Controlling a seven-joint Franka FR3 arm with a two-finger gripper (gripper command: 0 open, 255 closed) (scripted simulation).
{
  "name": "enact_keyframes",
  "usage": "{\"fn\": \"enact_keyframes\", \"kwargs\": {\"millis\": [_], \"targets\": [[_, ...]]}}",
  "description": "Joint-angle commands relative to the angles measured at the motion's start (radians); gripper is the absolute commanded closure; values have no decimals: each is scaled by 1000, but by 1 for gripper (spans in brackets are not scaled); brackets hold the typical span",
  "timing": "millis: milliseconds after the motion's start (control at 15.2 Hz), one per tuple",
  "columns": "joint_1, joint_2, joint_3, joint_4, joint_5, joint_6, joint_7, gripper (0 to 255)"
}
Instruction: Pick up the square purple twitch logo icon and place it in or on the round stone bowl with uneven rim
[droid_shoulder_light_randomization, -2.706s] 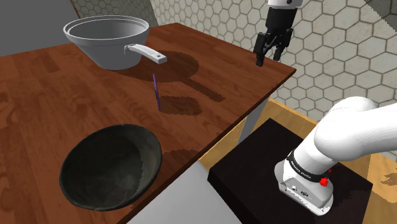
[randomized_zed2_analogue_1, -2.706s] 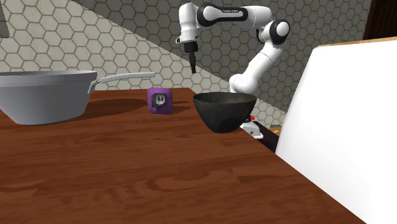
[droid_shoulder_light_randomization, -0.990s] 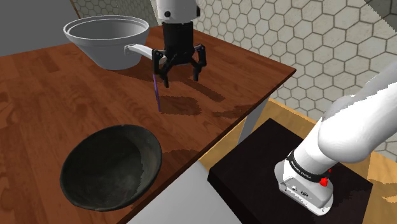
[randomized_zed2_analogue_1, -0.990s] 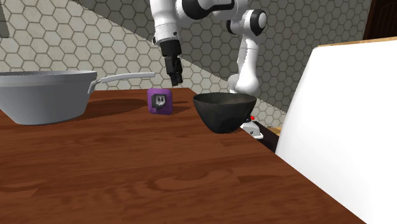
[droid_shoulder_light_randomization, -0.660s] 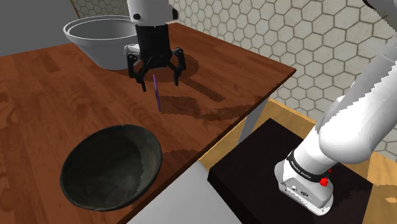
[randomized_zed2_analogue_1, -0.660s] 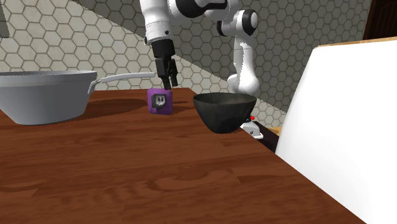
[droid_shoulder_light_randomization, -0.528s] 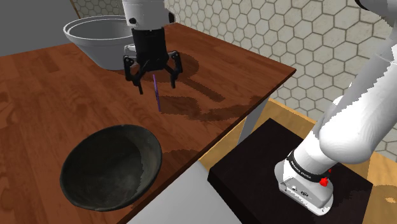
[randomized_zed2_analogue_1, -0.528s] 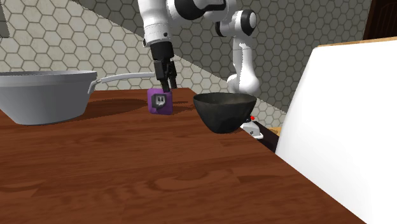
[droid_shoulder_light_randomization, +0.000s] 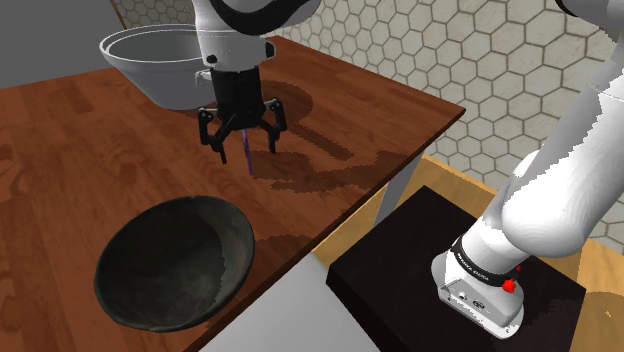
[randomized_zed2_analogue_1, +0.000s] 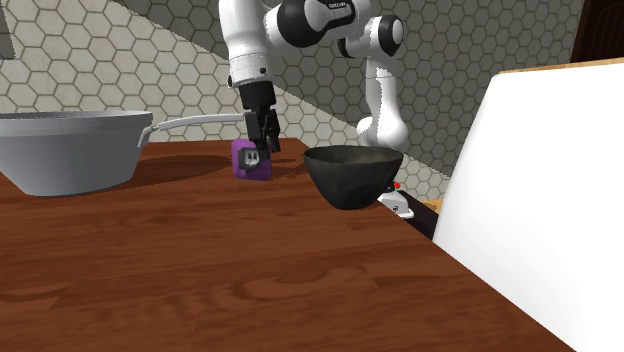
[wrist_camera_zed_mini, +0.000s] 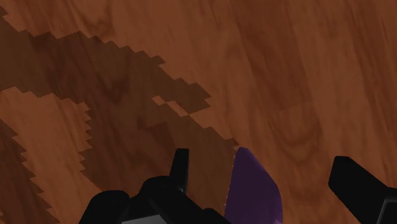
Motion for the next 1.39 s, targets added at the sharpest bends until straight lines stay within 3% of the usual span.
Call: {"fn": "enact_keyframes", "kwargs": {"millis": [0, 264, 330, 924, 1320], "targets": [[0, -1, 0, -3, 0, 3, 0, 0], [0, -1, 0, -3, 0, 3, 0, 0], [0, -1, 0, -3, 0, 3, 0, 255], [0, -1, 0, -3, 0, 3, 0, 255], [-1, -10, -1, 68, 3, -76, 7, 255]]}}
